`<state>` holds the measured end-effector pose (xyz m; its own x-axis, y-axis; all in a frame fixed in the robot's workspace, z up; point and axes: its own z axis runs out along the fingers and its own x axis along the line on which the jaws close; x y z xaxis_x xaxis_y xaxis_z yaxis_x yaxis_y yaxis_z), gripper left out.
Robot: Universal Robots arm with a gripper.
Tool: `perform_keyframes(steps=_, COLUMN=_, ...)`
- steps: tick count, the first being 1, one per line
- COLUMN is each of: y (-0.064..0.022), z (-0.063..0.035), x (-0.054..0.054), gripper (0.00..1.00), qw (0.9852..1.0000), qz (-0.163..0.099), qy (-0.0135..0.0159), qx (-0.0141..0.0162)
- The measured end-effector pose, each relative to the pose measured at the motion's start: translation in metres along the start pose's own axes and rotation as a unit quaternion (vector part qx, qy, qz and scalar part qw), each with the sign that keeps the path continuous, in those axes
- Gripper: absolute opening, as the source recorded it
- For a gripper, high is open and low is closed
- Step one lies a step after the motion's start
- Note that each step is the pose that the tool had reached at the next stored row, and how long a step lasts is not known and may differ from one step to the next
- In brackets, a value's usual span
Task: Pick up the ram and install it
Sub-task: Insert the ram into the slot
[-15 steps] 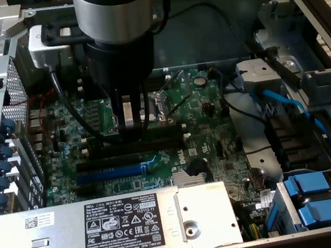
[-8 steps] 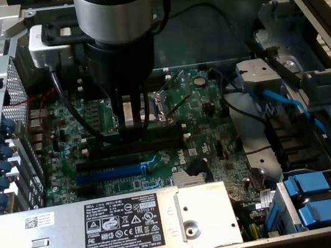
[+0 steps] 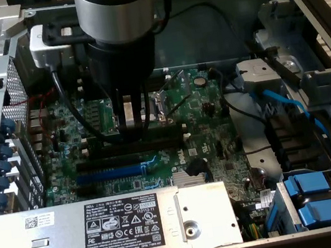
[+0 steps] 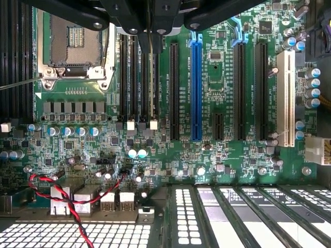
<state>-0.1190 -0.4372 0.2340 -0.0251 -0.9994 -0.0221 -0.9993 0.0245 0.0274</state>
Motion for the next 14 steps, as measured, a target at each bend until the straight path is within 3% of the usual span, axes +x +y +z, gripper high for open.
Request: perform_keyframes(steps=14, y=0.0, z=0.0002, x=0.0009, gripper=0.12, qw=1.0, qz=0.0, qy=-0.0008, qx=-0.0008)
